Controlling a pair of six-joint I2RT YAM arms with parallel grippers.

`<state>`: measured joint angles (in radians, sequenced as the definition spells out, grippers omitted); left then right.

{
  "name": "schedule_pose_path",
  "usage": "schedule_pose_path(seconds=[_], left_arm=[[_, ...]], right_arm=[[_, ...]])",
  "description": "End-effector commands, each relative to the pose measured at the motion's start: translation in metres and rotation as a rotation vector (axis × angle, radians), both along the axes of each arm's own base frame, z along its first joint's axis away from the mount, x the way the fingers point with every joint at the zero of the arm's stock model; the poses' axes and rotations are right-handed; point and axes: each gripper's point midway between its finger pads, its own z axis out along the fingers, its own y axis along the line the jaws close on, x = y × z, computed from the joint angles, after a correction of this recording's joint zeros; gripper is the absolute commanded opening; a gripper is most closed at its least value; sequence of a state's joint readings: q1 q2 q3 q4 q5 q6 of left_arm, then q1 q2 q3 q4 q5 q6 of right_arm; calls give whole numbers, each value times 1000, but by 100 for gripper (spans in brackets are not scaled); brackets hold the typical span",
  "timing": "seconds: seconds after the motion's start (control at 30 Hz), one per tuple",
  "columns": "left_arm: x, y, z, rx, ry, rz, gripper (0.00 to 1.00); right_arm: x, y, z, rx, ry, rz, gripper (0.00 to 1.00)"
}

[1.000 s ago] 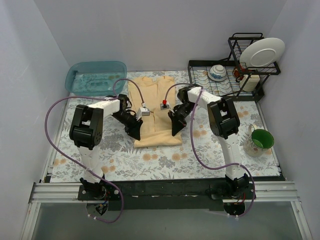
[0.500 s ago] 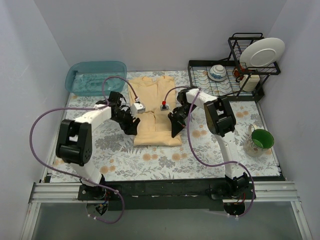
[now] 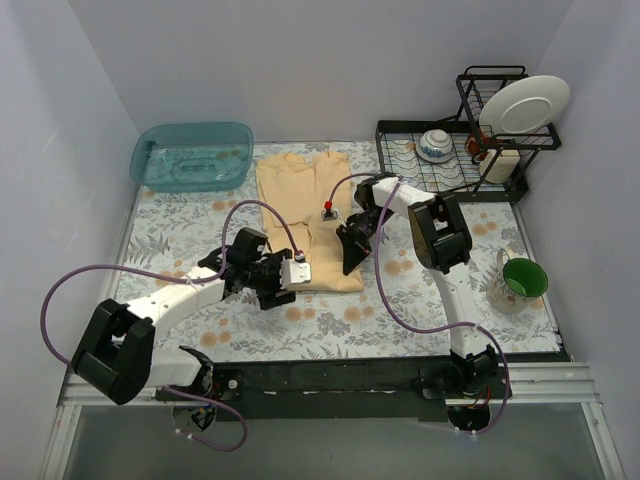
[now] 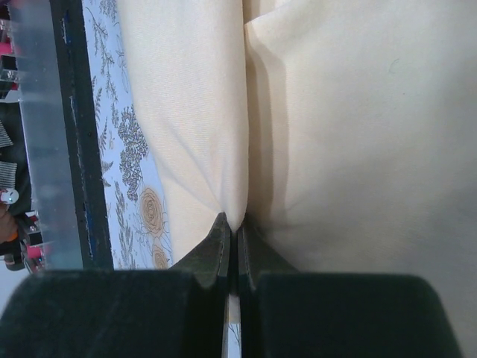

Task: Roll the t-shirts
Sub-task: Roll the T-shirt to the center of the board.

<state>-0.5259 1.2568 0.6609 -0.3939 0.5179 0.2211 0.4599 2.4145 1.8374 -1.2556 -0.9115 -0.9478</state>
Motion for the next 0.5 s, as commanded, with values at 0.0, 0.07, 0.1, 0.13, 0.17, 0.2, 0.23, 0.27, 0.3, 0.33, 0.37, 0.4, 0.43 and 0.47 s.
schedule_pose_path(seconds=[0.0,0.07,0.1,0.13,0.17,0.2,0.23,0.27,0.3,0.33,0.37,0.4,0.43,0.47], left_arm=[[19,-1,-8,39,-106,21,70],[19,1,-14,52,-107,25,69],[17,1,-19,59,-96,19,67],[14,2,-23,66,-84,15,64],[11,2,-26,73,-71,5,56],[6,4,-33,90,-46,-6,52],[5,7,-37,106,-45,-9,47],[4,8,-40,117,-44,-10,36],[4,9,-42,128,-40,-8,31],[5,12,-48,149,-30,6,26],[7,12,-48,156,-28,9,21],[5,14,-49,168,-8,14,12],[6,13,-50,171,4,17,10],[10,9,-44,150,10,25,9]], right_arm=[[10,-4,-23,-11,-69,27,1],[9,-5,-23,-9,-64,29,1],[8,-4,-23,-3,-63,31,1],[7,-4,-23,-3,-57,31,1],[7,-4,-23,-1,-57,30,1],[7,-4,-23,2,-56,30,1],[7,-4,-24,4,-55,31,1],[7,-3,-23,6,-54,30,1],[7,-3,-23,10,-54,28,1],[8,-3,-22,11,-55,26,1],[8,-2,-21,13,-58,26,1],[10,-2,-15,18,-74,26,9],[13,-3,-12,24,-89,17,18],[16,-4,-7,34,-110,9,33]])
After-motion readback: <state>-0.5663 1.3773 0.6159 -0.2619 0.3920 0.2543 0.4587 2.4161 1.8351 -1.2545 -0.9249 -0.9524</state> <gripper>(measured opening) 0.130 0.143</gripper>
